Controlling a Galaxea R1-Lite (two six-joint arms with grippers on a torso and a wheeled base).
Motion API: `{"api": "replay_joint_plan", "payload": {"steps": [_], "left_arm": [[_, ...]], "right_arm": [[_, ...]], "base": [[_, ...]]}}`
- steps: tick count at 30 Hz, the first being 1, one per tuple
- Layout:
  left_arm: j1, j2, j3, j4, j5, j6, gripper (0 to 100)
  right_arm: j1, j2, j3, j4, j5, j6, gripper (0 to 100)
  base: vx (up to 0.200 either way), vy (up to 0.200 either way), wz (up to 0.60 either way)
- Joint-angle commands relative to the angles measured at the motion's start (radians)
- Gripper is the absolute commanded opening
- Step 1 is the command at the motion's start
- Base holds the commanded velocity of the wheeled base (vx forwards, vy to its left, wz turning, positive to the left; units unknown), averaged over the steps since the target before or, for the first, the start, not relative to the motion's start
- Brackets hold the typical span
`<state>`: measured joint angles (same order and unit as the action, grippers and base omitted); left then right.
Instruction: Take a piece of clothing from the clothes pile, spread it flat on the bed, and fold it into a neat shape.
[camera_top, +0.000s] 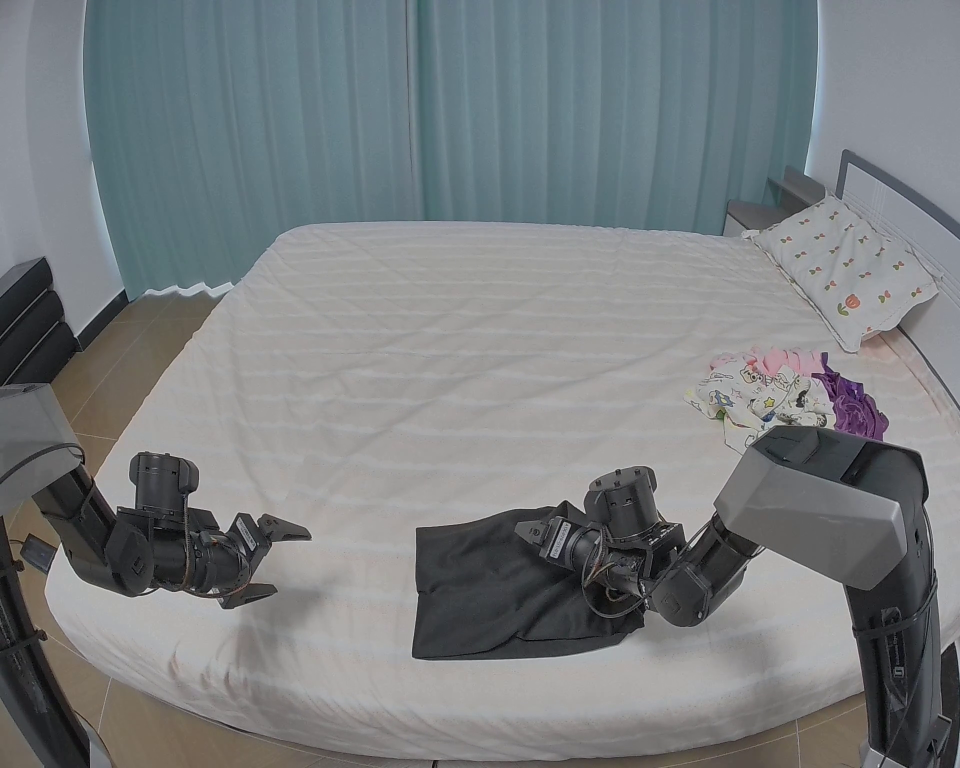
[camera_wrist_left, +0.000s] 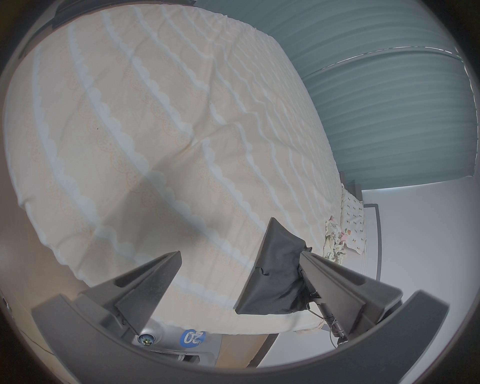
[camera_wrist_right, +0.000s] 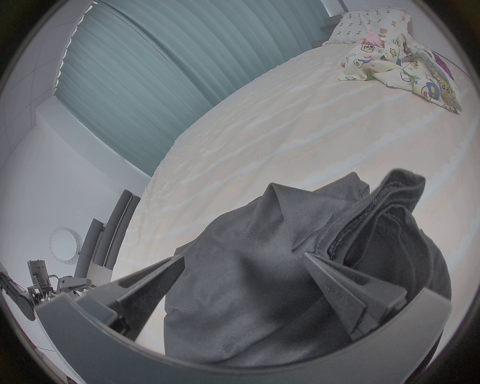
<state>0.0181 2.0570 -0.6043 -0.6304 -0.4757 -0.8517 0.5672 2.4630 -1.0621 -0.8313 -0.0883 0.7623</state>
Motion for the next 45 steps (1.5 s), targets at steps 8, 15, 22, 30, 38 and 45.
{"api": "replay_joint_plan", "payload": {"steps": [8,15,22,30,38,45], "left_arm": [[0.000,0.005,0.000,0.000,0.000,0.002,100],[0.000,0.005,0.000,0.000,0.000,0.000,100],[0.002,0.005,0.000,0.000,0.000,0.000,100],[0.000,0.005,0.000,0.000,0.000,0.000,100],[0.000,0.005,0.000,0.000,0.000,0.002,100],[0.000,0.005,0.000,0.000,0.000,0.000,100]], "right_arm": [[-0.102,0.024,-0.029,-0.009,-0.027,-0.052,100],[-0.165,0.014,-0.030,-0.023,-0.025,-0.057,100],[-0.244,0.025,-0.030,-0.029,-0.022,-0.060,100],[-0.260,-0.019,0.025,-0.066,0.013,-0.044,100],[-0.257,0.037,0.097,-0.220,0.131,-0.321,100],[-0.237,0.045,0.129,-0.270,0.211,-0.426,100]], "base": [[0.000,0.000,0.00],[0.000,0.000,0.00],[0.000,0.000,0.00],[0.000,0.000,0.00],[0.000,0.000,0.00],[0.000,0.000,0.00]]}}
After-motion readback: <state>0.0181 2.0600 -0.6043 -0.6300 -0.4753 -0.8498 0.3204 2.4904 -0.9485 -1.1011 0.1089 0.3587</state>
